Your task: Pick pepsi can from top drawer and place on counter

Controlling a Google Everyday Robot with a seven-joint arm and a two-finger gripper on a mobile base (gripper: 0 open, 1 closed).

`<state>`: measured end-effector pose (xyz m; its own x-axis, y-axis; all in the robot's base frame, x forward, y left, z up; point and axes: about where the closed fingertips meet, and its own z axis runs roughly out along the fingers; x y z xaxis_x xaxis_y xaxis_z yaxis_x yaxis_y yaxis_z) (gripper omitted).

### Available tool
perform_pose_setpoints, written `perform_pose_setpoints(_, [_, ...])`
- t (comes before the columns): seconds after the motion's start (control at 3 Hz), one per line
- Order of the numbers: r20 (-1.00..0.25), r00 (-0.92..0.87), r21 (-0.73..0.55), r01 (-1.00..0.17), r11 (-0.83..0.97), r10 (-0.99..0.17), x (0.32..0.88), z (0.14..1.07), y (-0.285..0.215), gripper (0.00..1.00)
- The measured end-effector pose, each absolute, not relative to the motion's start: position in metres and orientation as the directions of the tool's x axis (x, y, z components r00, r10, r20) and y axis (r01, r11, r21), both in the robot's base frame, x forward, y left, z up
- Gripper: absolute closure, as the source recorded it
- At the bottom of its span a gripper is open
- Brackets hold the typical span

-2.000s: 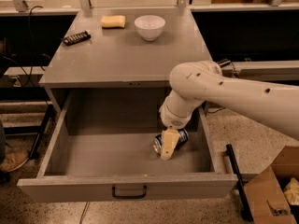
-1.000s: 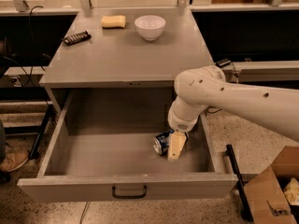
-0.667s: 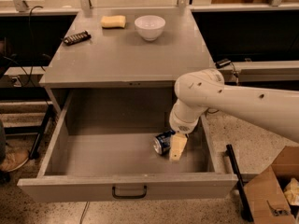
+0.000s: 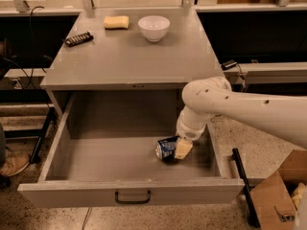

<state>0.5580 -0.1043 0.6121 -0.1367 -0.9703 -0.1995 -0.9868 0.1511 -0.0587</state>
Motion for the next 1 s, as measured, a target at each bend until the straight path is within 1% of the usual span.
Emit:
perform_pose_setpoints(0.33, [-0.221,-0.156,-0.077,-0.981,0.176,-0.963,0.556,0.62,-0.113,0.66])
perform_pose_setpoints(0.67, [-0.228,-0.153,-0.137,-0.973,0.187,-0.962,0.551,0.66,-0.124,0.89])
perform_pose_setpoints(1.0, [-0.229,-0.15,-0.234,-0.951,0.204,-0.962,0.542,0.734,-0.14,1.0])
